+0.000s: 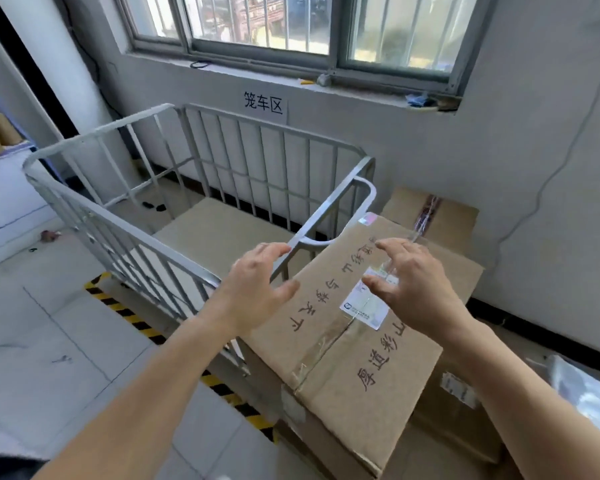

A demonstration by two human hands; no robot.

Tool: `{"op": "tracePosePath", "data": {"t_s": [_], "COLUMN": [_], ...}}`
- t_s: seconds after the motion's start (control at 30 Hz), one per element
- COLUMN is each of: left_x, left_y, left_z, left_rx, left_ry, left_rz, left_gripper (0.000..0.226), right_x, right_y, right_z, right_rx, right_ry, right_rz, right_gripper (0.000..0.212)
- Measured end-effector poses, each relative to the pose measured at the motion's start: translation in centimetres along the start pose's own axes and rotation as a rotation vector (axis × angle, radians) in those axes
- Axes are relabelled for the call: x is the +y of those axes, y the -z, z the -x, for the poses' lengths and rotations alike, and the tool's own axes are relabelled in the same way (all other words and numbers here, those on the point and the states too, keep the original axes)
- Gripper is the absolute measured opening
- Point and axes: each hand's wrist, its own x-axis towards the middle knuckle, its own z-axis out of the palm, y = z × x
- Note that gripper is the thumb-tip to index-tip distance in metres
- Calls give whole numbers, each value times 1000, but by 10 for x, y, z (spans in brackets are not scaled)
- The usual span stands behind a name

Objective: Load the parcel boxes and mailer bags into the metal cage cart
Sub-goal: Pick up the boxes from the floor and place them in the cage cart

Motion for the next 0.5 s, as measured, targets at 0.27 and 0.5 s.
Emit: {"op": "tracePosePath", "data": {"t_s": [0.27,0.5], "left_x": [-58,-47], "left_y": [9,-27], "left_z": [-72,-107], "left_rx": [-289,-479], "left_ry": [-252,-324], "left_rz": [12,5], "left_gripper": [58,61], "right_x": [-39,-40], "right_y": [-35,-49], "right_z": [13,44], "right_rx": [93,158], "right_ry": [-468,-776], "right_rz": [-5,-23], "right_gripper": [57,60]}}
